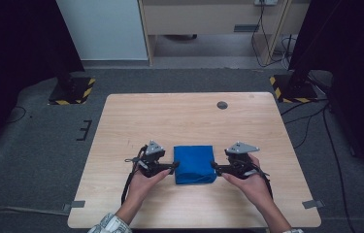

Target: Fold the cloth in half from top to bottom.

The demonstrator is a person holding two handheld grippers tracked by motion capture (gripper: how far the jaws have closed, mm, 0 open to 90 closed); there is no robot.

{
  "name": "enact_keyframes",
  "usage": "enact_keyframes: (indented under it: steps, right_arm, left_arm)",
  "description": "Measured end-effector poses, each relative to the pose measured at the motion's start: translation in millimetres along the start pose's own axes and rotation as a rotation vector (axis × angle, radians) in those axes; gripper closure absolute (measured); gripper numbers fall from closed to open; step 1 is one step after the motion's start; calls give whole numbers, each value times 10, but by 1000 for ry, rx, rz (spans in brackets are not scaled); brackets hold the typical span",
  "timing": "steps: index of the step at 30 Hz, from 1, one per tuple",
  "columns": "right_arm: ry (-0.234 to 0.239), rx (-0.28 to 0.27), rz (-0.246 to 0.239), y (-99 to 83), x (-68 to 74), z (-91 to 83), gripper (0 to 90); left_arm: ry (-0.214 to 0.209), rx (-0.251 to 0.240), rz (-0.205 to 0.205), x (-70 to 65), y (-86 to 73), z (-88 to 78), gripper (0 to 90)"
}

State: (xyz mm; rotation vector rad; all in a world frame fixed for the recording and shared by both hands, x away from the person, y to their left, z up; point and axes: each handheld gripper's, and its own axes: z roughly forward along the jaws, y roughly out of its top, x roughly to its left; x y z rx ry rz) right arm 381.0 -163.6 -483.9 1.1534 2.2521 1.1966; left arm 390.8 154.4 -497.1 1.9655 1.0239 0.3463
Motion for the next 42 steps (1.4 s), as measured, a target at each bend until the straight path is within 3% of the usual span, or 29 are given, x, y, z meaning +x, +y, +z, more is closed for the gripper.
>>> enact_keyframes:
  steps: [9, 12, 19, 22, 29, 33, 36, 42]
  right_arm:
    - [-86, 17, 60, -172, -369, -66, 113]
    - [-99, 36, 68, -248, -473, -68, 102]
    - [-89, 83, 88, -358, -653, -9, 90]
    - [-105, 94, 110, -364, -738, 33, 90]
    - [-182, 100, 162, -385, -956, 138, 109]
    - [-233, 110, 144, -424, -986, 221, 113]
    - [-250, 124, 119, -414, -966, 246, 101]
    - [-247, 126, 118, -414, -940, 248, 100]
  left_arm:
    - [65, 28, -32, 335, -42, -171, 118]
    - [65, 52, -41, 426, -83, -188, 102]
    - [90, 109, -30, 612, -154, -178, 72]
    - [118, 122, -26, 714, -170, -143, 62]
    - [167, 164, -66, 884, -253, -66, 64]
    - [190, 161, -59, 907, -299, -28, 57]
    - [220, 163, -17, 880, -319, -2, 52]
    - [221, 150, -3, 886, -337, 20, 12]
